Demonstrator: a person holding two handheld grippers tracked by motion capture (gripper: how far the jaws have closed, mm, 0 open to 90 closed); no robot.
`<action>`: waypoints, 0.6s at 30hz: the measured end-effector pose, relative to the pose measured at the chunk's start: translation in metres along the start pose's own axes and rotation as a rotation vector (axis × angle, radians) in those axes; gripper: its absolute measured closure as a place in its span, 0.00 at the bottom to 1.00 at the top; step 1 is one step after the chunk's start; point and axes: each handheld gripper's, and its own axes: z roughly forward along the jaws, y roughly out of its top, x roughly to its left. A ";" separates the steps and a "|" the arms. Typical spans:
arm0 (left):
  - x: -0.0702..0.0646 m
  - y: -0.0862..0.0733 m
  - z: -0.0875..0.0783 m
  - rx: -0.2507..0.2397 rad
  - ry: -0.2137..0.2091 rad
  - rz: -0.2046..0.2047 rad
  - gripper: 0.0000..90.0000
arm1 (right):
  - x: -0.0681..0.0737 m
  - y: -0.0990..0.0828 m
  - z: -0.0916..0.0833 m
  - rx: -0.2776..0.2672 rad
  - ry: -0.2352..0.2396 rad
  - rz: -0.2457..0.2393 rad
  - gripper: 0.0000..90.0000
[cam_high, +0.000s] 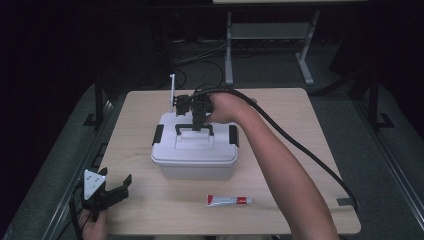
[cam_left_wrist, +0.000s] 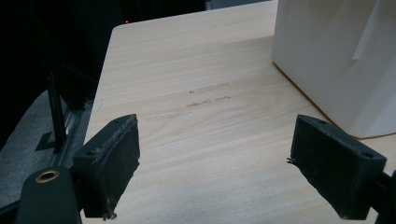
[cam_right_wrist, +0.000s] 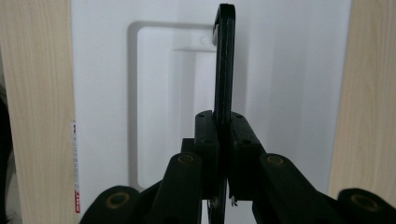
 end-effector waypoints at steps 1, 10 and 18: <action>0.000 0.000 0.000 0.000 0.000 0.000 0.17 | 0.000 0.000 0.000 0.003 -0.001 0.000 0.93; 0.000 0.000 0.000 -0.003 0.002 -0.004 0.17 | -0.001 0.002 -0.004 -0.003 0.011 0.005 0.93; 0.000 0.000 0.000 -0.003 0.004 -0.005 0.17 | -0.001 0.001 -0.009 -0.022 0.012 0.010 0.93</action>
